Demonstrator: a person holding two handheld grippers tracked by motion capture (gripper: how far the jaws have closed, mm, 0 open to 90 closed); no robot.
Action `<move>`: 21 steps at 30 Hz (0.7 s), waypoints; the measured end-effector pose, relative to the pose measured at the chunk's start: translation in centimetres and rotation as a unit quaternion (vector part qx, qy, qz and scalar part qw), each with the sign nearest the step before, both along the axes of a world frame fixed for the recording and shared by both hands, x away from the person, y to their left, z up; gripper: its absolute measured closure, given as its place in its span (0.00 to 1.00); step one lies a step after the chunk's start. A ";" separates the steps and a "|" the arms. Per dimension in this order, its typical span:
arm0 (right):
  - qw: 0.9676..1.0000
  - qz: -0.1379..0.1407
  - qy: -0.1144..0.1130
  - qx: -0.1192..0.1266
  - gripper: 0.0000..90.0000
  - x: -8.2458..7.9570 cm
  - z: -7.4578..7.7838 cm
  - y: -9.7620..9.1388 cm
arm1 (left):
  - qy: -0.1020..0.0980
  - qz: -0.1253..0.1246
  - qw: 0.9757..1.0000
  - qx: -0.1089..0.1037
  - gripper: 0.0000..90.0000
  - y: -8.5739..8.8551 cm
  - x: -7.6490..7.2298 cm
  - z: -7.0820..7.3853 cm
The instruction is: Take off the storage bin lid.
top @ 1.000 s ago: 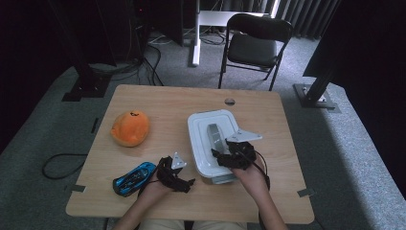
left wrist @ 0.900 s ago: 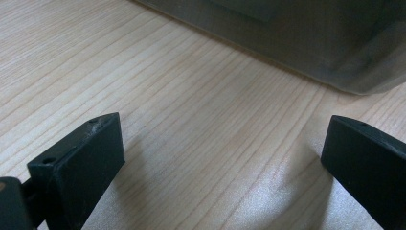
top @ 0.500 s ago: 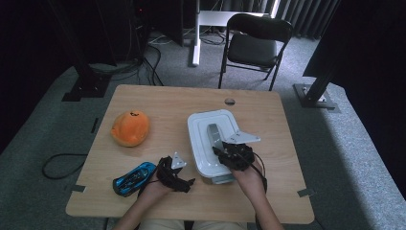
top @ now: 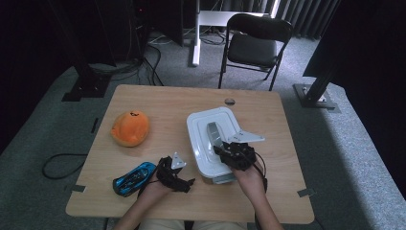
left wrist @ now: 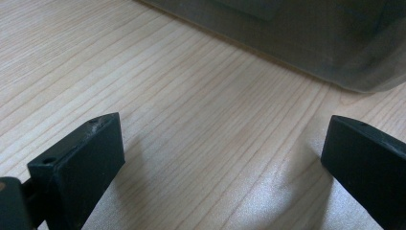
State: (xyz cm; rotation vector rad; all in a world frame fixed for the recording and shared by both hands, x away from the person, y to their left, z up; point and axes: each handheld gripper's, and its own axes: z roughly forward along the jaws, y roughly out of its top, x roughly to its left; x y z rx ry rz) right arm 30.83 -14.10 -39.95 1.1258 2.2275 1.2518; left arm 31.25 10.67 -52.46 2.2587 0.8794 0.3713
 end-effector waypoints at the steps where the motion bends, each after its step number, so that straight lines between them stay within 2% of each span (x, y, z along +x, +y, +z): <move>1: 1.000 0.001 0.000 0.002 0.76 0.0 0.1 0.0 | 0.000 0.000 1.000 0.000 0.02 0.0 0.0 0.0; 12: 1.000 0.002 -0.007 0.024 0.76 0.0 1.5 -0.6 | -0.001 0.001 1.000 -0.001 0.02 0.0 0.0 0.0; 21: 0.999 -0.010 -0.020 0.039 0.77 0.2 3.0 -1.8 | 0.000 0.001 1.000 0.000 0.02 0.0 0.0 0.0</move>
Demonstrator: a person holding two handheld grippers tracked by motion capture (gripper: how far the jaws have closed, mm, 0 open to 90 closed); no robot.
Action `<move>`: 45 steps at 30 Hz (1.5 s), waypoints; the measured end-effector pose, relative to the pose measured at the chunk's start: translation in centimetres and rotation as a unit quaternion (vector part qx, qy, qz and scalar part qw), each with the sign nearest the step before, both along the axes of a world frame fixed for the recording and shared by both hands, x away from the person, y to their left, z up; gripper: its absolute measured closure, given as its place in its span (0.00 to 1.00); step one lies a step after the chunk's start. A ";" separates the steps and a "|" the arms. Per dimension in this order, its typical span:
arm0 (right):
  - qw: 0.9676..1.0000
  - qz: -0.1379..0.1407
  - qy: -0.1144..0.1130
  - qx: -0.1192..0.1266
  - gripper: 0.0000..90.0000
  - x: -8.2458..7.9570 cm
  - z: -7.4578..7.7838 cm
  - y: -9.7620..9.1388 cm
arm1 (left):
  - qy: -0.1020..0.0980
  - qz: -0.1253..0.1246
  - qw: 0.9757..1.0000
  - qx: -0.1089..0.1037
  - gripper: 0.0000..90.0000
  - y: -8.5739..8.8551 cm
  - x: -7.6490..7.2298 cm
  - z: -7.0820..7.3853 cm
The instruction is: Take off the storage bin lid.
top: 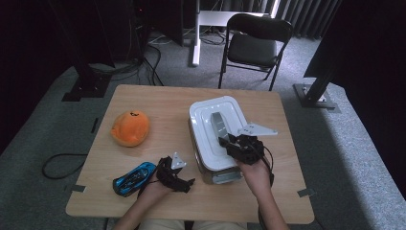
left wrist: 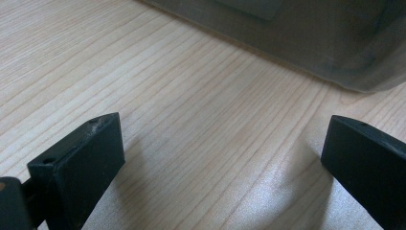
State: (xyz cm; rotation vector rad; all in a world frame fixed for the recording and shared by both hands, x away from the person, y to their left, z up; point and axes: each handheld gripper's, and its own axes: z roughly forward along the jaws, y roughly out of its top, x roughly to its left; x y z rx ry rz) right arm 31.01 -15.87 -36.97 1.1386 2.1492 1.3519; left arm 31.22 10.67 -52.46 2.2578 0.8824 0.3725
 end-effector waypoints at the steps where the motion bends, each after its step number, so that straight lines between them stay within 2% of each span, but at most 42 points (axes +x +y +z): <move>1: 1.000 -0.002 -0.001 0.001 0.77 0.0 0.1 -0.1 | 0.000 0.000 1.000 0.000 0.02 0.0 0.0 0.0; 12: 1.000 -0.025 -0.010 0.005 0.77 0.5 1.1 -1.9 | 0.001 0.000 1.000 0.000 0.02 0.0 0.0 0.0; 24: 0.998 -0.067 -0.019 0.007 0.77 1.3 1.3 -4.6 | 0.000 -0.001 1.000 0.000 0.02 0.0 0.0 0.0; 29: 0.995 -0.097 -0.022 0.000 0.77 1.5 0.9 -6.2 | 0.000 0.000 1.000 0.000 0.02 0.0 0.0 0.0; 37: 0.992 -0.125 -0.018 -0.006 0.77 1.6 0.1 -8.4 | 0.000 -0.001 1.000 0.000 0.02 0.0 0.0 0.0; 45: 0.986 -0.165 -0.019 -0.003 0.77 1.5 -0.4 -11.3 | 0.001 0.001 1.000 -0.002 0.02 0.0 0.0 0.0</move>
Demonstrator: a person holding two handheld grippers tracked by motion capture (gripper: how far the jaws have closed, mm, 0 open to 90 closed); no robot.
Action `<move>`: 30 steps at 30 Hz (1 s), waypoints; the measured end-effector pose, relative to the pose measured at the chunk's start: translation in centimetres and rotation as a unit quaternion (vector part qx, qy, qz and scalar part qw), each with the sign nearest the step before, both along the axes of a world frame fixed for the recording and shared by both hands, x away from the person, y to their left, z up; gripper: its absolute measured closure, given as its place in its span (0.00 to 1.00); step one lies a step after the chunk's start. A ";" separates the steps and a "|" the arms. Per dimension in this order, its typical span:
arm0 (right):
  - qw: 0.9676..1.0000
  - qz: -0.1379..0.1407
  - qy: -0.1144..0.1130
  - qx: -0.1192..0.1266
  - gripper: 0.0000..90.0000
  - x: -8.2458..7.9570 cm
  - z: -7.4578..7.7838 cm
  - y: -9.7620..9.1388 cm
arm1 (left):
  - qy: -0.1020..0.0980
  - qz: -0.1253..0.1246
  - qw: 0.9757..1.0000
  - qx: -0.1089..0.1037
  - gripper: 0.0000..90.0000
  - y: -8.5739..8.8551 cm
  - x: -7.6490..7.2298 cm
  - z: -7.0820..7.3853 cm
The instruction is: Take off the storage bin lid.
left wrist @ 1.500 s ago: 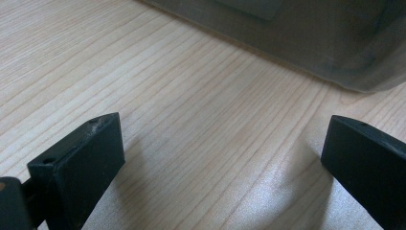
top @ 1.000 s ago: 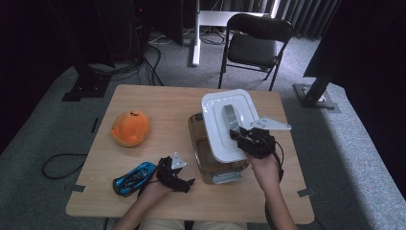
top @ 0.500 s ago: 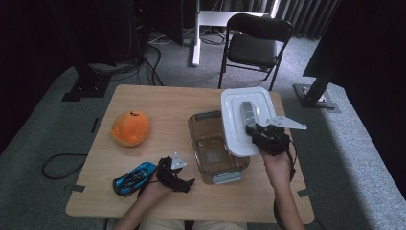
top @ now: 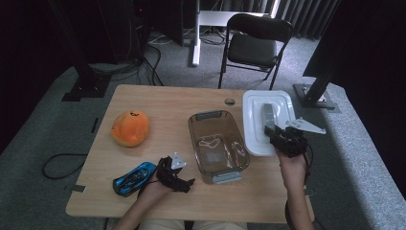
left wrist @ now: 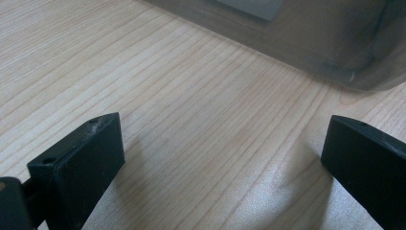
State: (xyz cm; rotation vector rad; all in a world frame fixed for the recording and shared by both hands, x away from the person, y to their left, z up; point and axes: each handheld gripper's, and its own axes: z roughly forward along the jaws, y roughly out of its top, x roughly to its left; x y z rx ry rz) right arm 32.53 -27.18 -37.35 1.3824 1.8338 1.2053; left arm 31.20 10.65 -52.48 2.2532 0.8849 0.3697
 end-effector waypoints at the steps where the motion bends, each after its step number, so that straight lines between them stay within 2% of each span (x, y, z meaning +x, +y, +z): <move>1: 1.000 -0.005 -0.001 0.002 0.77 0.0 -0.1 -0.3 | 0.000 0.000 1.000 0.000 0.02 0.0 0.0 0.0; 7: 1.000 -0.022 0.008 -0.003 0.77 0.3 -1.1 -1.3 | 0.000 0.000 1.000 0.000 0.02 0.0 0.0 0.0; 11: 0.999 -0.033 0.021 -0.003 0.77 0.9 -2.5 -2.1 | 0.000 -0.001 1.000 0.002 0.02 0.0 0.0 0.0; 20: 0.999 -0.034 0.039 0.010 0.77 1.7 -4.7 -2.7 | 0.000 -0.001 1.000 0.002 0.02 0.0 0.0 0.0; 27: 0.998 -0.032 0.053 0.009 0.77 2.6 -7.0 -2.4 | 0.000 -0.001 1.000 0.002 0.02 0.0 0.0 0.0; 30: 0.998 -0.027 0.061 0.001 0.77 2.9 -7.6 -2.3 | 0.000 -0.001 1.000 0.002 0.02 0.0 0.0 0.0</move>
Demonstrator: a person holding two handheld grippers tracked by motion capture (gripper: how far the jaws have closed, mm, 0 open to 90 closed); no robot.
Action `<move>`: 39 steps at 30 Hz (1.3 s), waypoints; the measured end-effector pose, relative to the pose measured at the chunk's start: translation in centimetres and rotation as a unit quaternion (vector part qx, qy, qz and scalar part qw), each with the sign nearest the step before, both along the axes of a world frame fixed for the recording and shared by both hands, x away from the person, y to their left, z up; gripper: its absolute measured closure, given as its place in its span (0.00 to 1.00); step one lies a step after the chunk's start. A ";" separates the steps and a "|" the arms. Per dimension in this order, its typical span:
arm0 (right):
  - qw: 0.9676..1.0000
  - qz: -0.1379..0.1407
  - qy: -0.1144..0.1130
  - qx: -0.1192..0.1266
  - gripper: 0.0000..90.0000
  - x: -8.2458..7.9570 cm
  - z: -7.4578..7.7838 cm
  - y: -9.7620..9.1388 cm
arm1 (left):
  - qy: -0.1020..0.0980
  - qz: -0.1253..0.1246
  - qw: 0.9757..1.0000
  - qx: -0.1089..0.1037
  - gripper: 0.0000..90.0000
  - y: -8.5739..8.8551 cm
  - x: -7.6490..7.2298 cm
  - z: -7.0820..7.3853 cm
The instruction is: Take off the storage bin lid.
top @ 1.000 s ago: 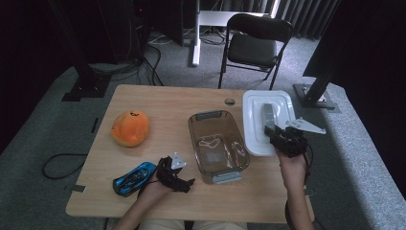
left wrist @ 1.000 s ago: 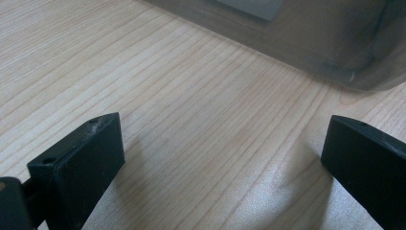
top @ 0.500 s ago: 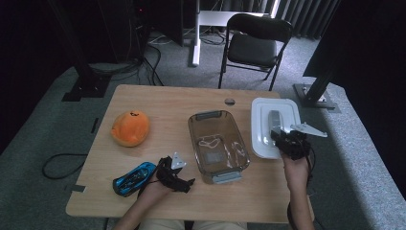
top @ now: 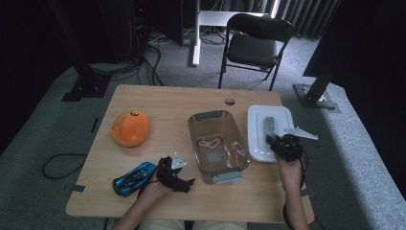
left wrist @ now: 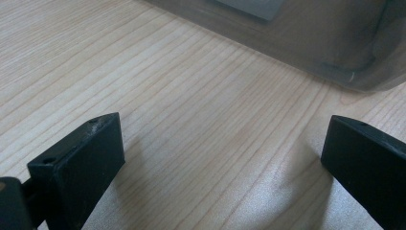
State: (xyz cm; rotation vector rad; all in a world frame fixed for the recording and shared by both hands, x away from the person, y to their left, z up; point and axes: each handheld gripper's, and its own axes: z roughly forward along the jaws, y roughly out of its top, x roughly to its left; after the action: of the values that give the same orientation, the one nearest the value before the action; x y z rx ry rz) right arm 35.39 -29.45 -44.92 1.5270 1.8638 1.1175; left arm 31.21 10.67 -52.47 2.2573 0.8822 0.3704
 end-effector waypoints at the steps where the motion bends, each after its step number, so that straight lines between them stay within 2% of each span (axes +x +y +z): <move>1: 1.000 0.003 0.006 -0.003 0.77 0.2 -0.6 0.2 | 0.000 0.000 1.000 0.000 0.02 0.0 0.0 0.0; 3: 1.000 0.003 0.006 -0.003 0.77 0.2 -0.6 0.2 | 0.000 0.000 1.000 0.000 0.02 0.0 0.0 0.0; 4: 1.000 0.003 0.012 -0.002 0.77 0.5 -1.4 0.4 | 0.000 0.000 1.000 0.000 0.02 0.0 0.0 0.0; 10: 1.000 0.004 0.021 0.005 0.77 1.0 -2.6 0.5 | 0.000 0.000 1.000 0.000 0.02 0.0 0.0 0.0; 23: 0.999 0.002 0.039 0.012 0.77 1.9 -4.1 0.6 | 0.000 0.000 1.000 0.000 0.02 0.0 0.0 0.0; 30: 0.998 -0.005 0.061 0.016 0.77 2.2 -5.4 0.6 | 0.000 0.000 1.000 0.000 0.02 0.0 0.0 0.0; 39: 0.998 -0.005 0.066 0.017 0.76 2.3 -6.6 0.6 | 0.000 0.000 1.000 0.000 0.02 0.0 0.0 0.0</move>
State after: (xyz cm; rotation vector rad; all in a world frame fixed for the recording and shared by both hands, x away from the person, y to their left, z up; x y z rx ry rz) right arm 37.69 -28.86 -51.52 1.6645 1.9298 1.0725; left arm 31.20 10.66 -52.46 2.2578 0.8833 0.3706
